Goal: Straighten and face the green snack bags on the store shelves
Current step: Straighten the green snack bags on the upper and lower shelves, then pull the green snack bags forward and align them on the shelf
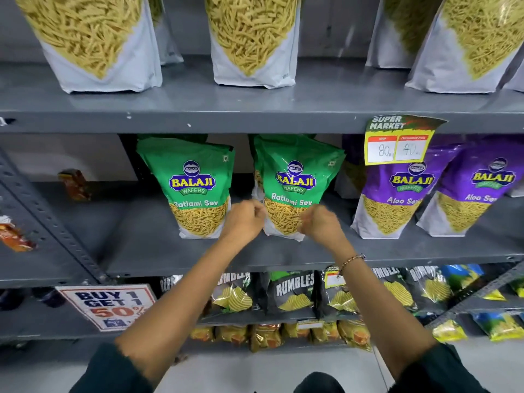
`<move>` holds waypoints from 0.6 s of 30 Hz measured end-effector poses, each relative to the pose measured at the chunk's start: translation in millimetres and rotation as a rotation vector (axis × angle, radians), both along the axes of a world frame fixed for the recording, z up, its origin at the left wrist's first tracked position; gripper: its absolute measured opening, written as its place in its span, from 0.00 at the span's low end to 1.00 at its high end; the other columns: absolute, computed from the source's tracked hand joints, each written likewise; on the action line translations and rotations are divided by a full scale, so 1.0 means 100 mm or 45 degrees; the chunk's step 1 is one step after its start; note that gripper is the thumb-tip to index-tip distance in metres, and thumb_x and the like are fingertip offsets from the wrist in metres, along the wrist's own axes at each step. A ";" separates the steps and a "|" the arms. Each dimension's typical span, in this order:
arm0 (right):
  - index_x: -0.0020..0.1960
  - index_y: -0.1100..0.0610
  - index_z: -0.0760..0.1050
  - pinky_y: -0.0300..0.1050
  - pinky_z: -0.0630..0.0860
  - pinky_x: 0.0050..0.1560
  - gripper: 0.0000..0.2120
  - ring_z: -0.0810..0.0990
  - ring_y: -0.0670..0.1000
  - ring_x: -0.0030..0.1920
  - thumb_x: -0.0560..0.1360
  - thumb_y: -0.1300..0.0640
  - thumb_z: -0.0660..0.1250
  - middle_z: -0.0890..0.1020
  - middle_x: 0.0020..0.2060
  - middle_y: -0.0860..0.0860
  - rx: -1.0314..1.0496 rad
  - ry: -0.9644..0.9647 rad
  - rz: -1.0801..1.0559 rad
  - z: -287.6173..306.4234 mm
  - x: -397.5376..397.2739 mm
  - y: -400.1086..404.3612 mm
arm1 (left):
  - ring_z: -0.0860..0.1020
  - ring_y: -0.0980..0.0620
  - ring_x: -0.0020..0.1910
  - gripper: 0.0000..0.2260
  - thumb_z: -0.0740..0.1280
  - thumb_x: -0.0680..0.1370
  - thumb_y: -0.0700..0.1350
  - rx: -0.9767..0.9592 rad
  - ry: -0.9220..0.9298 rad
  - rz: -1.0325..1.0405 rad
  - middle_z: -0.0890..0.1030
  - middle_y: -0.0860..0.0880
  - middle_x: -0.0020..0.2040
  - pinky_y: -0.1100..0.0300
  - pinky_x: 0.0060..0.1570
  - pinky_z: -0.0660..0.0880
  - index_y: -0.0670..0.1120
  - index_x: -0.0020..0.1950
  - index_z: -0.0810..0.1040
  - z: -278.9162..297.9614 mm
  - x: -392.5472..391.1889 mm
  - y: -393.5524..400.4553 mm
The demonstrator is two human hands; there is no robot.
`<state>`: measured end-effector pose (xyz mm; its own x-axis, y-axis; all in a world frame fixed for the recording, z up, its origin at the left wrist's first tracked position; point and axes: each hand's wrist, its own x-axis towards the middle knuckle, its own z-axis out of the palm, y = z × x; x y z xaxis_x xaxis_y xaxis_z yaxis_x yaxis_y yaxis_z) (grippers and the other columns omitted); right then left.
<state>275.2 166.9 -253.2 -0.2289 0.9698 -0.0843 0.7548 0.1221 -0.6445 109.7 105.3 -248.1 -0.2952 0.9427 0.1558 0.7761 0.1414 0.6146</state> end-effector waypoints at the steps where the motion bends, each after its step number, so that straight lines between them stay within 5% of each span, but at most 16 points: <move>1: 0.42 0.56 0.76 0.44 0.74 0.48 0.05 0.80 0.56 0.51 0.68 0.63 0.70 0.82 0.46 0.57 -0.021 0.052 0.041 0.17 -0.07 -0.08 | 0.81 0.44 0.48 0.09 0.62 0.78 0.44 0.059 -0.031 -0.031 0.85 0.44 0.48 0.51 0.53 0.76 0.45 0.48 0.82 0.16 -0.03 -0.07; 4: 0.34 0.51 0.73 0.41 0.75 0.45 0.12 0.79 0.50 0.42 0.70 0.66 0.67 0.79 0.33 0.48 0.066 0.215 0.219 0.65 -0.27 -0.32 | 0.81 0.50 0.44 0.07 0.64 0.76 0.45 0.235 -0.052 -0.122 0.86 0.48 0.46 0.59 0.46 0.75 0.46 0.46 0.82 0.68 -0.14 -0.28; 8: 0.36 0.51 0.74 0.39 0.75 0.42 0.12 0.77 0.46 0.34 0.69 0.66 0.71 0.78 0.30 0.48 0.280 0.460 0.461 1.38 -0.36 -0.59 | 0.82 0.56 0.38 0.06 0.65 0.76 0.46 0.470 -0.075 -0.206 0.85 0.51 0.39 0.65 0.43 0.75 0.47 0.45 0.82 1.37 -0.32 -0.49; 12: 0.37 0.48 0.76 0.36 0.75 0.37 0.09 0.76 0.45 0.34 0.68 0.60 0.73 0.79 0.33 0.49 0.507 0.762 0.559 2.08 -0.35 -0.63 | 0.81 0.57 0.30 0.06 0.63 0.78 0.42 0.588 -0.496 -0.356 0.83 0.48 0.39 0.61 0.38 0.80 0.48 0.43 0.78 1.93 -0.45 -0.54; 15: 0.40 0.50 0.77 0.35 0.76 0.33 0.07 0.78 0.43 0.32 0.69 0.60 0.72 0.81 0.35 0.50 0.616 0.965 0.485 2.44 -0.38 -0.42 | 0.82 0.56 0.41 0.06 0.65 0.77 0.45 0.810 -0.364 -0.242 0.83 0.48 0.47 0.61 0.44 0.79 0.47 0.52 0.78 2.23 -0.57 -0.42; 18: 0.54 0.56 0.72 0.39 0.75 0.44 0.16 0.79 0.46 0.45 0.69 0.55 0.73 0.79 0.49 0.53 0.739 0.902 0.215 2.57 -0.45 -0.08 | 0.75 0.51 0.62 0.24 0.66 0.76 0.51 0.732 -0.344 -0.097 0.73 0.48 0.68 0.58 0.57 0.73 0.47 0.70 0.66 2.43 -0.72 -0.15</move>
